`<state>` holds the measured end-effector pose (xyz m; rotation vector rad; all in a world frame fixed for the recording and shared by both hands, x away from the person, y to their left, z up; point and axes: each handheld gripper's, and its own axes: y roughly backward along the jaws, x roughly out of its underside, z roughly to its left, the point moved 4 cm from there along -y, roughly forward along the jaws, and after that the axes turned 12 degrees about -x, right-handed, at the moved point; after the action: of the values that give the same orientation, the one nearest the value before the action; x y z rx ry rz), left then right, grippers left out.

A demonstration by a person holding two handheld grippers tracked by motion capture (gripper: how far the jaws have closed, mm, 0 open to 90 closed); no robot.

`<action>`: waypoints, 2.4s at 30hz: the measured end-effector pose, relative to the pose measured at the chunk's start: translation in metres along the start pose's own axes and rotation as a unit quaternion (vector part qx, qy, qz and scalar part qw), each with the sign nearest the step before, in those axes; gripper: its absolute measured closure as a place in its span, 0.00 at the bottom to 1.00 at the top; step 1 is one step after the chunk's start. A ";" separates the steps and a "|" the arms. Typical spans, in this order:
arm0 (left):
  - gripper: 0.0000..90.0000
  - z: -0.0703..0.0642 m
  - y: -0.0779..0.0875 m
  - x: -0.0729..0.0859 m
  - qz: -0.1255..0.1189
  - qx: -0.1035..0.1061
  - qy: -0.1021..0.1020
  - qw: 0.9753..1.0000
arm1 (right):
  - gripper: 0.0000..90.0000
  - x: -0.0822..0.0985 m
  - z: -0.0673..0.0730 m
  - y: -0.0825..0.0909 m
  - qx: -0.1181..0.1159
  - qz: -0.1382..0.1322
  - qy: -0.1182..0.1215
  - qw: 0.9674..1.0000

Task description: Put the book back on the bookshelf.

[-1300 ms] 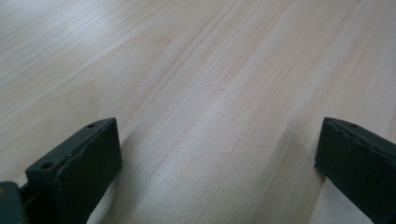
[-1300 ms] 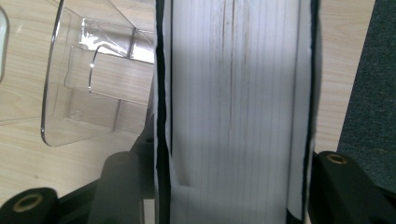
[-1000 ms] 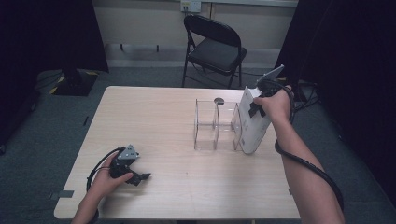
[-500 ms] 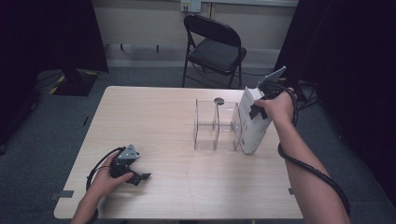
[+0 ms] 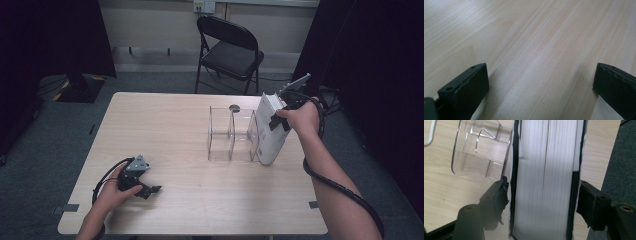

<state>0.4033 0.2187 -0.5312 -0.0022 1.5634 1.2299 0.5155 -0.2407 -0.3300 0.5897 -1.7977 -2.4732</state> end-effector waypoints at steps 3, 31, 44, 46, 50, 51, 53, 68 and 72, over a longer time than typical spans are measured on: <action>0.00 0.000 0.000 0.000 0.000 0.000 0.000 1.000 | 0.31 0.003 0.001 0.000 0.001 0.003 0.004 1.000; 0.00 0.000 0.000 0.000 0.002 0.002 -0.002 1.000 | 0.28 0.040 -0.004 0.004 -0.024 0.008 0.026 0.999; 0.00 0.000 -0.001 0.000 0.000 0.001 -0.001 1.000 | 0.28 0.060 0.002 -0.003 -0.033 0.017 0.047 0.998; 0.00 0.000 -0.001 0.000 0.000 0.001 -0.001 1.000 | 0.28 0.064 0.005 -0.005 -0.037 0.025 0.057 0.997; 0.00 0.000 -0.001 0.000 0.000 0.001 -0.001 1.000 | 0.27 0.070 0.013 -0.008 -0.046 0.023 0.070 0.996; 0.00 0.000 -0.001 0.000 0.000 0.001 -0.001 1.000 | 0.27 0.071 0.016 -0.009 -0.049 0.023 0.072 0.996; 0.00 0.000 -0.001 0.000 0.000 0.001 -0.001 1.000 | 0.27 0.073 0.021 -0.012 -0.055 0.024 0.083 0.995; 0.00 0.000 -0.001 0.000 0.000 0.001 -0.001 1.000 | 0.23 0.082 0.058 -0.041 -0.082 0.025 0.159 0.984; 0.00 0.000 -0.001 0.000 0.000 0.000 0.000 1.000 | 0.23 0.082 0.064 -0.048 -0.093 0.021 0.169 0.981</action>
<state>0.4036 0.2181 -0.5315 -0.0019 1.5635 1.2292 0.4283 -0.1866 -0.3809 0.8833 -1.4237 -2.3060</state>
